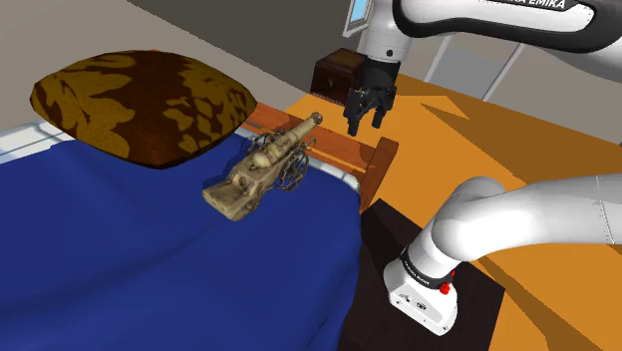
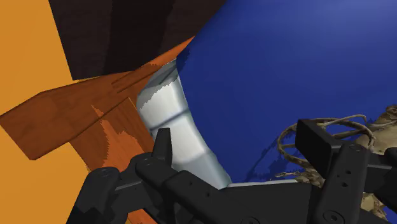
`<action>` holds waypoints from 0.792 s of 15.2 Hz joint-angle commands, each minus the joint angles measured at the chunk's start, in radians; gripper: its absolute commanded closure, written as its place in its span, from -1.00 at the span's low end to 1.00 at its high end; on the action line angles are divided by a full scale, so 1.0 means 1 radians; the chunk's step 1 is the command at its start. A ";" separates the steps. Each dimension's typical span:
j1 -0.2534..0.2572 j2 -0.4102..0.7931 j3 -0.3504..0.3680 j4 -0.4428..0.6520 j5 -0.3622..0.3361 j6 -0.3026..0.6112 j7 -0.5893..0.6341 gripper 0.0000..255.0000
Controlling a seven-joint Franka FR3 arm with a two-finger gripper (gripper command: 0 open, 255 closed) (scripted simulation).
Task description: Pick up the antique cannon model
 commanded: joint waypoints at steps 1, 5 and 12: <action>0.000 0.000 0.000 0.000 0.000 0.000 0.000 -1.00; -0.099 0.077 0.142 0.025 0.069 0.122 0.398 -1.00; -0.313 0.270 0.360 0.148 0.054 0.296 1.089 -1.00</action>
